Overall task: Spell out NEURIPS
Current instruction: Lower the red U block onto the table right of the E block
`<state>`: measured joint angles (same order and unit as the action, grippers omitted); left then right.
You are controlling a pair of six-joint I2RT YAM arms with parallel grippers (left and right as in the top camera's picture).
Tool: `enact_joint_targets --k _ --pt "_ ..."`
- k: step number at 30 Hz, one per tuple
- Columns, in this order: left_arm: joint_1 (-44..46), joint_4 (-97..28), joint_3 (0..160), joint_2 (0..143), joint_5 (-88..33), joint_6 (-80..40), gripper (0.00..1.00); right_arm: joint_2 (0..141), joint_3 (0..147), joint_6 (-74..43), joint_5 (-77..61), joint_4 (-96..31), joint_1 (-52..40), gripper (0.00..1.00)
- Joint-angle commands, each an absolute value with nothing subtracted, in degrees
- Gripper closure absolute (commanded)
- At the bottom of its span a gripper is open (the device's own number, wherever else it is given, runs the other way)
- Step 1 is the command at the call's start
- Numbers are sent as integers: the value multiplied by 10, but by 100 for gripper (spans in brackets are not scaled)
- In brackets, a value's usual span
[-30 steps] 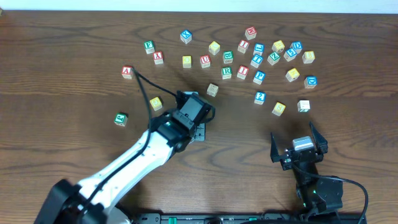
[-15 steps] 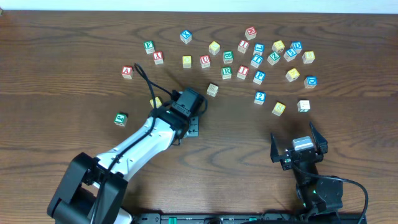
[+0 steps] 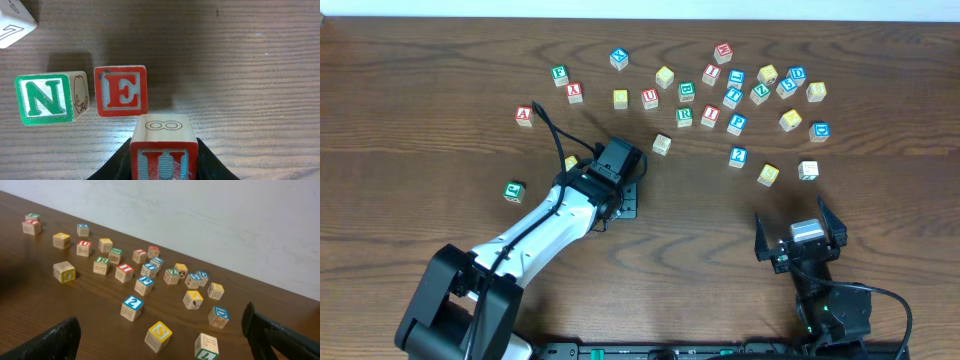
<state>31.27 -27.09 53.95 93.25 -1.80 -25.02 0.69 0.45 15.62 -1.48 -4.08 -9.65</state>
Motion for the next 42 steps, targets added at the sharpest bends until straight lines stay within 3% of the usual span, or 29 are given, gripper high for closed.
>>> enact_joint_targets --k 1,42 --pt "314 -276 542 933 -24 -240 70 4 3 148 -10 -43 -89 1" --pt "347 -269 584 969 32 -243 69 4 3 148 -10 -43 -89 1"
